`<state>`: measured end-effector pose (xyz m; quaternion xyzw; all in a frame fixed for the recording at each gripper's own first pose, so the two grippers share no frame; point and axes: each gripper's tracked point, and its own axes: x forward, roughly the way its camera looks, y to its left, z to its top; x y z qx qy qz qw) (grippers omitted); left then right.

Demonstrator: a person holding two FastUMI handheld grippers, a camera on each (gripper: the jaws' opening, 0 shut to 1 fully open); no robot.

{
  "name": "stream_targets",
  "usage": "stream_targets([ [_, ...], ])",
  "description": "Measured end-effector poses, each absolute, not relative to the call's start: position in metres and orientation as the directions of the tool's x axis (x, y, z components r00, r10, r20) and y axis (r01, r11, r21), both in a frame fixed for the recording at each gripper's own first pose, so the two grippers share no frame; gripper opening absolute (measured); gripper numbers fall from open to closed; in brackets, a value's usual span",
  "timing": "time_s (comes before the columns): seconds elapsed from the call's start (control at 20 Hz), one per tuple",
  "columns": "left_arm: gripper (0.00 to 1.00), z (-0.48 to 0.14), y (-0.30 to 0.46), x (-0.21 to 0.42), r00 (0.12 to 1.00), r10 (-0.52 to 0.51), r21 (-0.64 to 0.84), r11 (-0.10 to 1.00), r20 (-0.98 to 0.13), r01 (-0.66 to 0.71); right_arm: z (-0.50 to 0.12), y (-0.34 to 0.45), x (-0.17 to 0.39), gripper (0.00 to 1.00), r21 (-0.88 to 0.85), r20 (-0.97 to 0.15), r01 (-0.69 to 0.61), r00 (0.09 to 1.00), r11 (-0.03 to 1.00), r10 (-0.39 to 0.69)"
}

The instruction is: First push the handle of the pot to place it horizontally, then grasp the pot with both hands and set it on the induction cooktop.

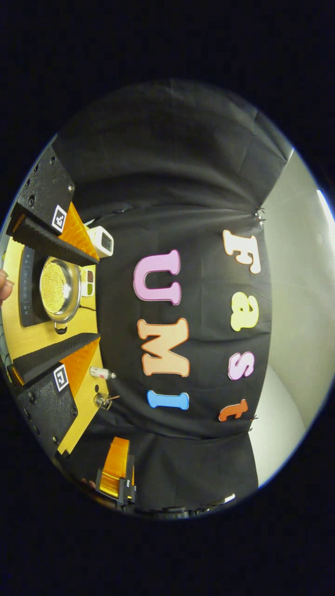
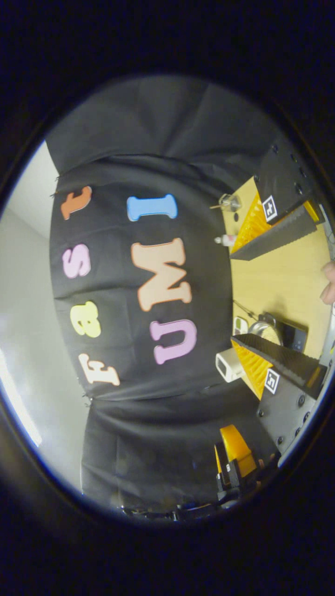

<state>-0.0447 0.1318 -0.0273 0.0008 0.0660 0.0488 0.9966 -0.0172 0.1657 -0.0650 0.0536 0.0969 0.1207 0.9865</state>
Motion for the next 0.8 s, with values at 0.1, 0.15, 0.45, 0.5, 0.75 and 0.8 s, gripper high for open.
stream_targets([
  [0.1, 0.87, -0.01, 0.114, -0.047, 0.988, 0.109, 0.011, 0.994, -0.106, -0.109, -0.043, 0.153, -0.022, 0.93, 0.081, -0.141, -0.251, 0.955, 0.965, 0.26],
  [0.15, 0.87, 0.0, 0.096, -0.045, 0.993, 0.088, 0.001, 0.996, -0.084, -0.088, -0.031, 0.145, -0.022, 0.94, 0.054, -0.106, -0.254, 0.96, 0.966, 0.259],
  [0.45, 0.87, 0.0, 0.036, -0.045, 0.994, 0.06, -0.049, 0.997, -0.094, -0.065, -0.025, 0.084, -0.022, 0.95, 0.036, -0.071, -0.239, 0.968, 0.97, 0.241],
  [0.5, 0.87, -0.002, 0.034, -0.046, 0.993, 0.067, -0.045, 0.996, -0.1, -0.072, -0.024, 0.073, -0.02, 0.99, 0.043, -0.072, -0.23, 0.97, 0.972, 0.233],
  [0.75, 0.87, 0.002, 0.03, -0.045, 0.991, 0.09, -0.023, 0.995, -0.099, -0.093, -0.024, 0.059, -0.018, 0.93, 0.064, -0.065, -0.232, 0.969, 0.971, 0.236],
  [0.8, 0.87, 0.003, 0.029, -0.045, 0.991, 0.088, -0.021, 0.996, -0.098, -0.091, -0.025, 0.06, -0.018, 0.93, 0.065, -0.069, -0.236, 0.968, 0.969, 0.241],
])
